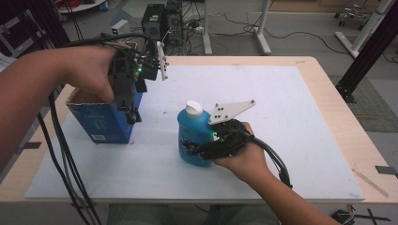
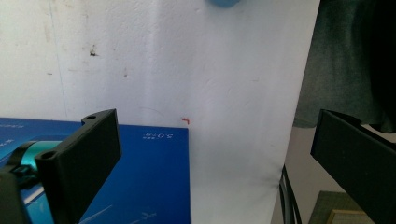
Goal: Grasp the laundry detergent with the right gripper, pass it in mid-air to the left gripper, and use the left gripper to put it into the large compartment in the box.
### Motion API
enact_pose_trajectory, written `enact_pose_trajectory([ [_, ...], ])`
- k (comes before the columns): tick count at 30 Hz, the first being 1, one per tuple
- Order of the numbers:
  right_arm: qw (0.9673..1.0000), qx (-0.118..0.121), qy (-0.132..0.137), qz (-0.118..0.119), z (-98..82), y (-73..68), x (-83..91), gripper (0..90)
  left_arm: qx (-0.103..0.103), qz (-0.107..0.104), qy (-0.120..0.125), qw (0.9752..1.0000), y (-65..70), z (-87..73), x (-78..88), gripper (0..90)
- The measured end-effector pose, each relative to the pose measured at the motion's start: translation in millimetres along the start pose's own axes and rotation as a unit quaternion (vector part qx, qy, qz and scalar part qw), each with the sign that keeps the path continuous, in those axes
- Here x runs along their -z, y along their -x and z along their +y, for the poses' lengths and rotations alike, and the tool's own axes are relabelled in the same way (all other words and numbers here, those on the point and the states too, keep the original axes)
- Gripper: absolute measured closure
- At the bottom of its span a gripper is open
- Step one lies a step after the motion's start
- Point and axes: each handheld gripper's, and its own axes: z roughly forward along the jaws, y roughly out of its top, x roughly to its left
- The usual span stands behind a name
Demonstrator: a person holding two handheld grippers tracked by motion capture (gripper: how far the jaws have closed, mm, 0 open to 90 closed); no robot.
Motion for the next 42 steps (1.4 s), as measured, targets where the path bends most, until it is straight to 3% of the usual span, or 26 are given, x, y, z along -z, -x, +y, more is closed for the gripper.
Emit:
enact_pose_trajectory([
  [14,0.9999,0.008,0.006,0.002,2.1,4.0,6.9,46.7,0.0,0.002,0.002,1.0,2.1,0.3,3.8,1.8],
  [19,0.9999,0.014,0.003,0.004,8.4,7.1,14.8,46.7,-0.003,0.004,0.005,1.0,2.5,2.4,7.1,1.8],
  [25,0.9992,0.038,-0.004,0.013,25.6,15.5,29.6,46.7,-0.014,0.009,0.012,0.9998,5.9,11.1,17.2,1.8],
  [35,0.9949,0.075,-0.015,0.066,44.2,19.0,33.5,46.7,-0.038,0.011,0.017,0.9991,14.8,29.1,34.7,1.7],
  [42,0.9911,0.093,-0.019,0.093,51.3,18.4,28.4,46.7,-0.053,0.007,0.018,0.9984,21.9,41.3,36.8,1.7],
])
